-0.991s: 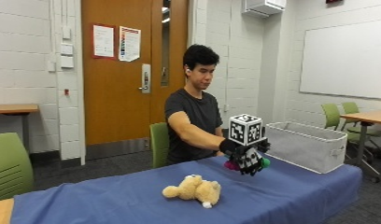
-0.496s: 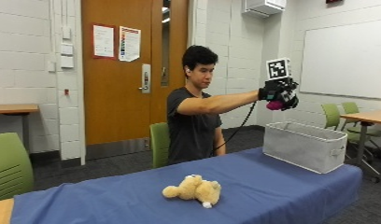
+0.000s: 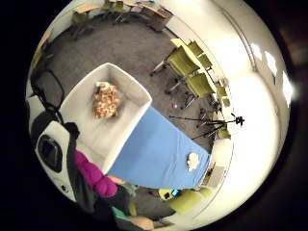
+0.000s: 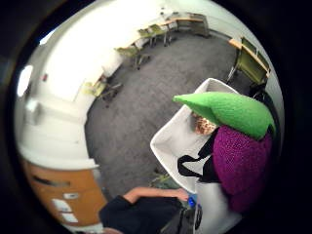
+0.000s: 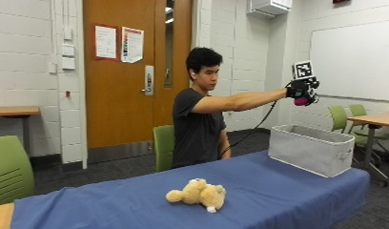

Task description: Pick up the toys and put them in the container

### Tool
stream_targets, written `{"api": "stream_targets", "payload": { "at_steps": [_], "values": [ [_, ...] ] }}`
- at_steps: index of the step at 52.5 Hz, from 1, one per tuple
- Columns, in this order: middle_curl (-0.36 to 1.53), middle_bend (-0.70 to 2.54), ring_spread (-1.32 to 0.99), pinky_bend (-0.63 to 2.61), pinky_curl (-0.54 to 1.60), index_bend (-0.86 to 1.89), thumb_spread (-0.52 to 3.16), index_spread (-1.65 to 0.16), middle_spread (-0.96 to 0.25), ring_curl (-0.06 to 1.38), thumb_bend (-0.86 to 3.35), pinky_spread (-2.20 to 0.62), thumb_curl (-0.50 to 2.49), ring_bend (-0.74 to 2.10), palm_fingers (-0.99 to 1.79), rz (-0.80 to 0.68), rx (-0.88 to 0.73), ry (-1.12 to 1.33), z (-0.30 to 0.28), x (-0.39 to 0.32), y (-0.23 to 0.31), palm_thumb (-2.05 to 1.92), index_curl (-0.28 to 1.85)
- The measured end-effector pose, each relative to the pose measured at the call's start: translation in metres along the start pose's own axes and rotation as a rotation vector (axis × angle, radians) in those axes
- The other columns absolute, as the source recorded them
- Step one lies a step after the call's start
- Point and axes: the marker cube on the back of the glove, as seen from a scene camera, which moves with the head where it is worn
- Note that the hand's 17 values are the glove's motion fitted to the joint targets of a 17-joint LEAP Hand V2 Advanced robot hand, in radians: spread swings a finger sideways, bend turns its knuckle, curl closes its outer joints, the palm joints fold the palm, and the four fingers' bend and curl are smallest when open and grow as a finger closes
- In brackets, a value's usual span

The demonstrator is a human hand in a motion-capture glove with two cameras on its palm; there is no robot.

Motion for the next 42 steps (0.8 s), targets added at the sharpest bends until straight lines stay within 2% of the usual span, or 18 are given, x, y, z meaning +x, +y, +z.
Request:
{"api": "stream_targets", "payload": {
  "at_steps": [5,9,11,12,14,15,17,23,27,29,32,38,42],
  "values": [
    [0.65,1.0,-0.4,0.75,0.38,0.35,0.64,-0.33,-0.32,0.5,0.04,-0.49,0.92,1.17,1.2,-0.018,0.003,-0.121,0.009,-0.022,-0.004,0.66,0.82],
    [0.64,0.98,-0.4,0.76,0.38,0.33,0.65,-0.34,-0.32,0.5,0.01,-0.49,0.93,1.17,1.16,-0.156,-0.053,-0.223,0.015,-0.032,0.004,0.63,0.84],
    [0.63,0.96,-0.4,0.78,0.38,0.3,0.66,-0.34,-0.32,0.5,-0.02,-0.49,0.93,1.17,1.14,-0.1,-0.109,-0.139,0.024,-0.023,0.004,0.59,0.84],
    [0.6,0.88,-0.4,0.85,0.4,0.14,0.82,-0.33,-0.33,0.5,-0.07,-0.48,0.86,1.19,0.97,-0.039,-0.129,-0.088,0.029,-0.017,0.002,0.49,0.79],
    [0.59,0.81,-0.41,0.92,0.43,0.06,0.91,-0.32,-0.33,0.5,-0.08,-0.46,0.8,1.19,0.81,0.047,-0.136,-0.069,0.034,-0.014,-0.001,0.4,0.78],
    [0.57,0.71,-0.41,0.92,0.43,-0.04,0.92,-0.3,-0.31,0.5,-0.15,-0.44,0.75,1.16,0.42,0.063,-0.131,-0.081,0.034,-0.014,-0.002,0.26,0.75],
    [0.57,0.65,-0.38,0.96,0.48,0.04,0.93,-0.26,-0.27,0.53,-0.17,-0.41,0.69,1.14,0.17,0.057,-0.121,-0.083,0.034,-0.011,-0.001,0.12,0.77],
    [0.51,0.58,-0.38,0.98,0.42,0.07,0.98,-0.23,-0.22,0.44,-0.09,-0.36,0.59,1.06,0.15,0.007,-0.105,-0.011,0.032,0.011,0.009,-0.03,0.62],
    [0.5,0.55,-0.36,0.97,0.41,0.12,1.0,-0.22,-0.2,0.42,-0.07,-0.34,0.53,1.03,0.1,0.01,-0.095,0.038,0.03,-0.025,0.012,-0.06,0.6],
    [0.49,0.54,-0.36,0.93,0.39,0.16,1.01,-0.21,-0.19,0.41,-0.07,-0.31,0.51,1.01,0.06,0.06,-0.093,0.051,0.027,-0.029,0.014,-0.06,0.59],
    [0.48,0.52,-0.35,0.91,0.39,0.19,1.01,-0.21,-0.18,0.39,-0.07,-0.28,0.47,0.97,0.02,0.153,-0.097,0.139,0.023,0.0,0.025,-0.07,0.59],
    [0.47,0.49,-0.33,0.87,0.37,0.2,1.01,-0.2,-0.16,0.36,-0.07,-0.23,0.42,0.87,-0.02,0.157,-0.086,0.137,0.001,0.077,0.075,-0.07,0.58],
    [0.46,0.47,-0.32,0.85,0.36,0.19,1.01,-0.21,-0.15,0.34,-0.07,-0.21,0.39,0.83,-0.01,0.253,-0.083,0.18,-0.012,0.128,0.108,-0.08,0.58]
  ]
}}
